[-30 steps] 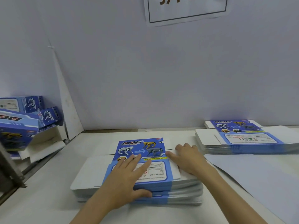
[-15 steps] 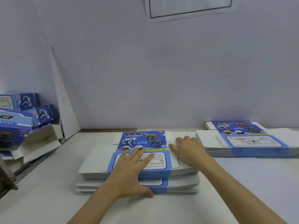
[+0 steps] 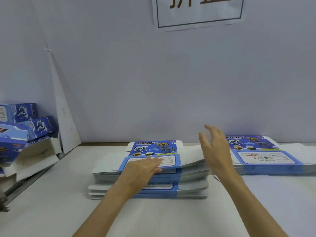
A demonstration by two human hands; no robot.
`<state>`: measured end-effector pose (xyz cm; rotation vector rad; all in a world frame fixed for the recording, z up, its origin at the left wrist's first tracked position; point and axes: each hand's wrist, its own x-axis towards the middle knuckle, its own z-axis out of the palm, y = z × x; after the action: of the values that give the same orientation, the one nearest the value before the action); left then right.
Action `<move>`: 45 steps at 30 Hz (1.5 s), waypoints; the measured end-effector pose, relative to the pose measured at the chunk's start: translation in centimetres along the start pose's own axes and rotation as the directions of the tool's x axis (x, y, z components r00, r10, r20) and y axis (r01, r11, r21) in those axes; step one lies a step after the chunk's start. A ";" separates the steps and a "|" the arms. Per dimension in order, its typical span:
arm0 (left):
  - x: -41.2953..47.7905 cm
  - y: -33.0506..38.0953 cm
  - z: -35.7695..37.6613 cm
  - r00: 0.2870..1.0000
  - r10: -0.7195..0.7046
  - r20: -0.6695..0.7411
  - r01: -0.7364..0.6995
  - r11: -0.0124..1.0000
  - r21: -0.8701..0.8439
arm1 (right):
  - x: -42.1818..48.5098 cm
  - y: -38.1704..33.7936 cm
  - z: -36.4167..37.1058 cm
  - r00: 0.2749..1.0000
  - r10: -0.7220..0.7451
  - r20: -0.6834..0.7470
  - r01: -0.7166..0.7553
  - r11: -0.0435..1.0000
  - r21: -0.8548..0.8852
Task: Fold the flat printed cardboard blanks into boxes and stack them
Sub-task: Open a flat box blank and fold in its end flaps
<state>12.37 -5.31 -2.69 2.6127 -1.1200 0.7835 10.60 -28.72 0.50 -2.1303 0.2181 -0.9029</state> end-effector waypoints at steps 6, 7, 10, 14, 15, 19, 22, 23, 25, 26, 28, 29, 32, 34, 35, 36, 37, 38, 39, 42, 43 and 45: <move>1.6 0.2 -2.0 0.937 0.173 -0.305 -0.116 0.974 0.195 | -1.1 -0.8 -2.7 0.984 0.100 -0.146 -0.066 0.973 0.222; 1.8 0.3 -2.3 0.930 0.170 -0.327 -0.108 0.974 0.198 | -1.3 -0.8 -2.7 0.985 0.106 -0.138 -0.072 0.970 0.233; 2.0 0.5 -2.8 0.918 0.137 -0.372 -0.084 0.984 0.154 | -1.7 -0.6 -2.3 0.981 0.166 -0.097 -0.134 0.953 0.271; 2.5 0.8 -3.2 0.909 0.126 -0.397 -0.095 0.991 0.097 | -2.1 -0.2 -1.8 0.975 0.219 -0.037 -0.198 0.935 0.295; 2.5 0.9 -3.2 0.910 0.129 -0.395 -0.100 0.991 0.093 | -2.1 -0.1 -1.8 0.975 0.222 -0.027 -0.205 0.934 0.293; 2.5 1.5 -2.8 0.933 0.123 -0.337 -0.114 0.992 0.045 | -2.0 -0.1 -2.0 0.974 0.229 0.003 -0.216 0.914 0.343; 2.5 2.5 -2.8 0.954 0.050 -0.297 -0.069 0.996 -0.052 | -2.0 -0.3 -2.1 0.971 0.231 0.061 -0.236 0.884 0.403; 2.6 2.8 -2.9 0.956 0.012 -0.294 -0.044 0.994 -0.100 | -2.0 -0.3 -2.1 0.970 0.224 0.089 -0.241 0.875 0.420; 2.8 2.9 -3.0 0.955 -0.140 -0.263 0.066 0.960 -0.270 | -2.1 -0.1 -1.8 0.967 0.219 0.128 -0.253 0.864 0.435; 2.8 2.8 -2.9 0.942 -0.243 -0.229 0.148 0.918 -0.368 | -2.2 0.1 -1.7 0.966 0.221 0.135 -0.258 0.872 0.417; 2.8 2.7 -2.7 0.917 -0.370 -0.150 0.265 0.846 -0.463 | -2.5 0.4 -1.3 0.960 0.230 0.161 -0.272 0.907 0.323; 2.8 2.7 -2.8 0.916 -0.377 -0.135 0.288 0.855 -0.432 | -2.6 0.5 -1.2 0.956 0.236 0.173 -0.275 0.927 0.256; 3.2 3.4 -4.0 0.886 -0.334 -0.320 0.245 0.926 -0.289 | -2.7 0.7 -1.1 0.954 0.246 0.172 -0.266 0.959 0.102; 4.5 3.8 -6.6 0.748 -0.400 -0.530 0.214 0.901 -0.378 | -2.4 0.2 -1.5 0.952 0.217 0.217 -0.253 0.955 0.155; 5.1 4.0 -8.2 0.664 -0.418 -0.619 0.167 0.891 -0.423 | -2.3 -0.3 -1.9 0.955 0.177 0.240 -0.227 0.953 0.201; 5.7 4.1 -9.7 0.603 -0.426 -0.674 0.125 0.886 -0.448 | -2.3 -1.0 -2.3 0.961 0.126 0.246 -0.188 0.950 0.250; 6.2 4.2 -11.1 0.571 -0.436 -0.696 0.097 0.877 -0.470 | -2.3 -1.7 -2.7 0.969 0.069 0.237 -0.143 0.939 0.312; 6.6 4.2 -12.0 0.556 -0.466 -0.688 0.081 0.855 -0.513 | -2.4 -2.5 -3.1 0.976 0.010 0.218 -0.098 0.913 0.397; 6.9 4.2 -12.4 0.547 -0.526 -0.650 0.077 0.806 -0.587 | -2.5 -3.3 -3.5 0.980 -0.029 0.198 -0.073 0.869 0.490; 6.3 5.0 -11.9 0.529 -0.739 -0.417 0.110 0.548 -0.829 | -2.5 -4.8 -4.2 0.991 -0.052 0.125 -0.042 0.761 0.648; 6.0 5.2 -11.4 0.536 -0.771 -0.344 0.132 0.480 -0.867 | -2.6 -5.3 -4.5 0.993 -0.062 0.098 -0.019 0.747 0.664; 5.3 5.6 -10.3 0.565 -0.781 -0.265 0.164 0.422 -0.892 | -2.6 -5.8 -4.8 0.993 -0.080 0.084 0.002 0.736 0.677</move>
<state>7.31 -8.59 8.69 1.4795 -0.2272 0.7083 4.72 -26.65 5.37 -1.4846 -0.2010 -0.7355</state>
